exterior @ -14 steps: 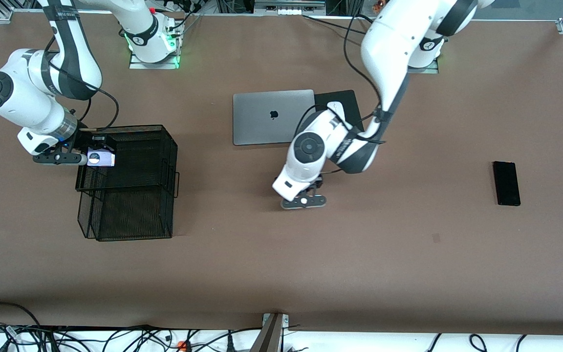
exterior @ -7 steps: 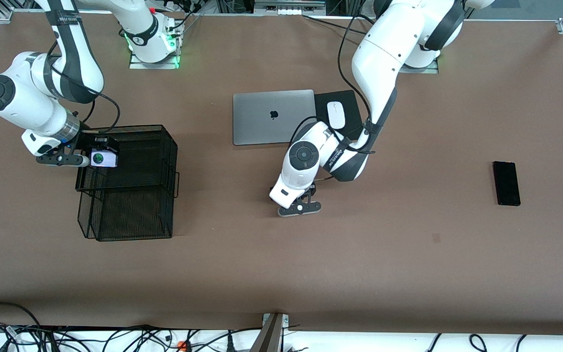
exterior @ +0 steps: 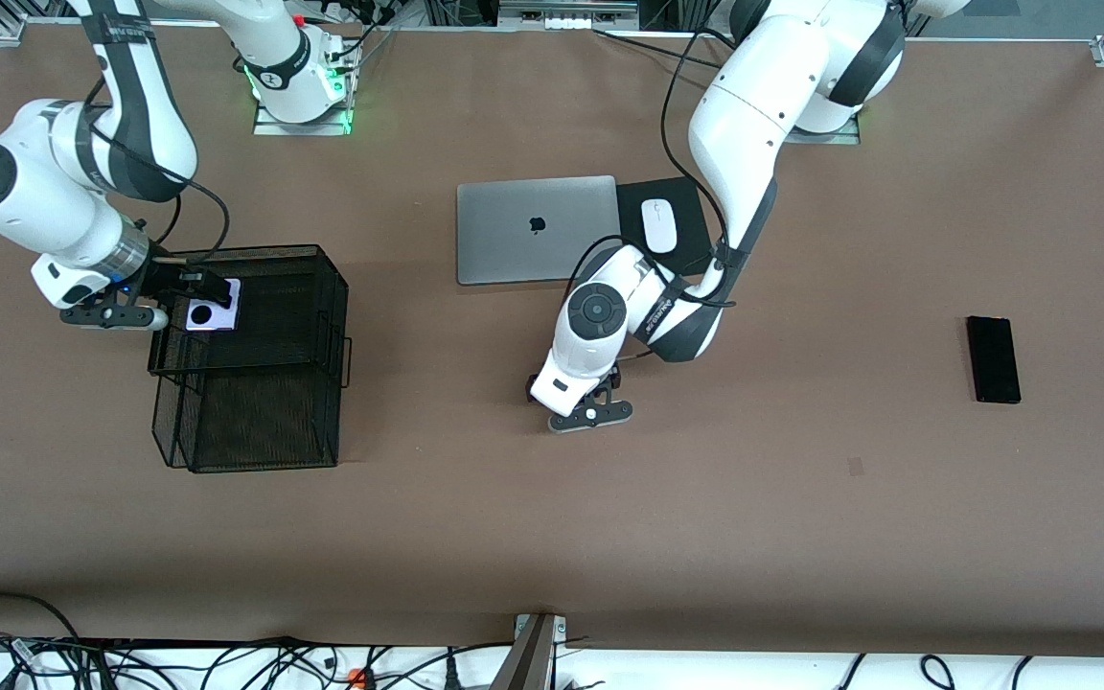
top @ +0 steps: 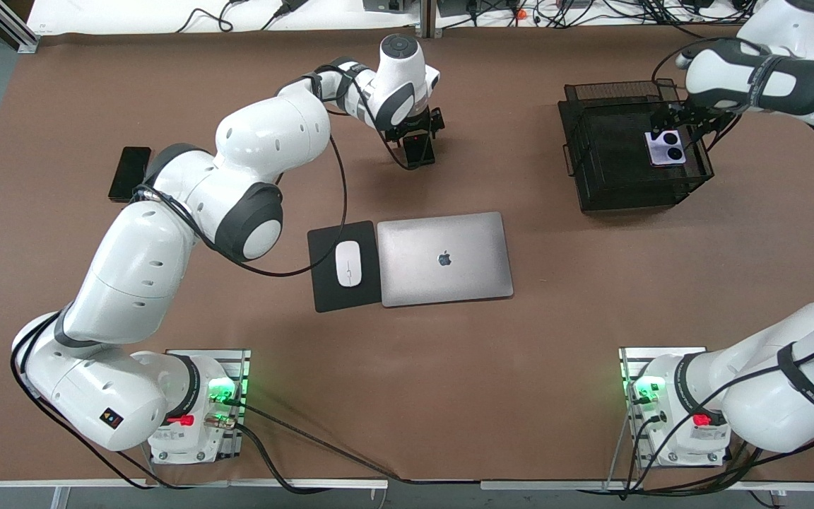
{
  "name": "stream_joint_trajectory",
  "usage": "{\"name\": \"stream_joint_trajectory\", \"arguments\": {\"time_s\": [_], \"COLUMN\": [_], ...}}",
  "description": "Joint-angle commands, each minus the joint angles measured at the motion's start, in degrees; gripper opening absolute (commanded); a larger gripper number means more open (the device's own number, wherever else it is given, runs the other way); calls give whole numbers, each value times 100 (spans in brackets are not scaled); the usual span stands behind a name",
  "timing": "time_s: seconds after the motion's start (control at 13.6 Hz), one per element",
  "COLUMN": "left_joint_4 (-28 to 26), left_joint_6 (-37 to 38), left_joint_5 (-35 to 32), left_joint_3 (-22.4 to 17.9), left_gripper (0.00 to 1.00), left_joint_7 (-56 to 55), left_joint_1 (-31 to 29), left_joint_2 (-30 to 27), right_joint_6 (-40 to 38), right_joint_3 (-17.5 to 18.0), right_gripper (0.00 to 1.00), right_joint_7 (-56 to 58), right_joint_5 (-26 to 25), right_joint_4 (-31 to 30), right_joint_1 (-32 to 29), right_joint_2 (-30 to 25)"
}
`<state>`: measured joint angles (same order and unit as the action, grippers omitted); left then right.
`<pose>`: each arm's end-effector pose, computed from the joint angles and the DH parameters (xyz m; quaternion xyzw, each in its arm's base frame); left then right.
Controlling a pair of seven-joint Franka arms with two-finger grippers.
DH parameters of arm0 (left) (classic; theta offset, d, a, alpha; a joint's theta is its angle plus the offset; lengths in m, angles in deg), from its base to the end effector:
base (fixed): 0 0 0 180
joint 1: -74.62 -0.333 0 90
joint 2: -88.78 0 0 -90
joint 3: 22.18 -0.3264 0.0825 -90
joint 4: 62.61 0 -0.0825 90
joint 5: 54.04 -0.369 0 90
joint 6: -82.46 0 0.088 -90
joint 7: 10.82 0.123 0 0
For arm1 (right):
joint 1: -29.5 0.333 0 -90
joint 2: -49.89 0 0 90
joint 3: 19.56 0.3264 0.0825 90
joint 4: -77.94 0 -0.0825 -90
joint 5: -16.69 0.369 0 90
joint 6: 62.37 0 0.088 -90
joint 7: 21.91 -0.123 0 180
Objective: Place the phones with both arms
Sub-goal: 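Drop the white phone into the organizer while the left gripper sets down the flip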
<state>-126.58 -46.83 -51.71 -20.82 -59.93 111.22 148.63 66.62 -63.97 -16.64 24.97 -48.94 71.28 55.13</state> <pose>0.6141 -0.4736 0.1749 0.9918 0.1154 0.0165 0.0520 0.5220 -0.0160 0.3501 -0.9994 0.0226 0.0111 0.0244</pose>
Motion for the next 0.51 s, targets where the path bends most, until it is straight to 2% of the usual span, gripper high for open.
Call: {"name": "stream_joint_trajectory", "arguments": {"time_s": [0.0, 0.22, 0.44], "left_joint_4": [228, 228, 175], "left_joint_6": [123, 656, 1544], "left_joint_5": [40, 40, 22], "left_joint_3": [-74, -109, -127], "left_gripper": [100, 100, 100], "left_joint_7": [-80, -2, 858], "left_joint_1": [41, -38, -406], "left_joint_2": [54, -95, -534], "right_joint_6": [-1162, -2140, -2221], "right_joint_3": [-24, -6, 3], "right_gripper": [99, 100, 100], "right_joint_7": [-288, -763, -860], "right_joint_5": [121, 164, 191], "right_joint_4": [916, 1875, 2744], "right_joint_1": [93, 452, 1067], "right_joint_2": [-23, 187, 608]}}
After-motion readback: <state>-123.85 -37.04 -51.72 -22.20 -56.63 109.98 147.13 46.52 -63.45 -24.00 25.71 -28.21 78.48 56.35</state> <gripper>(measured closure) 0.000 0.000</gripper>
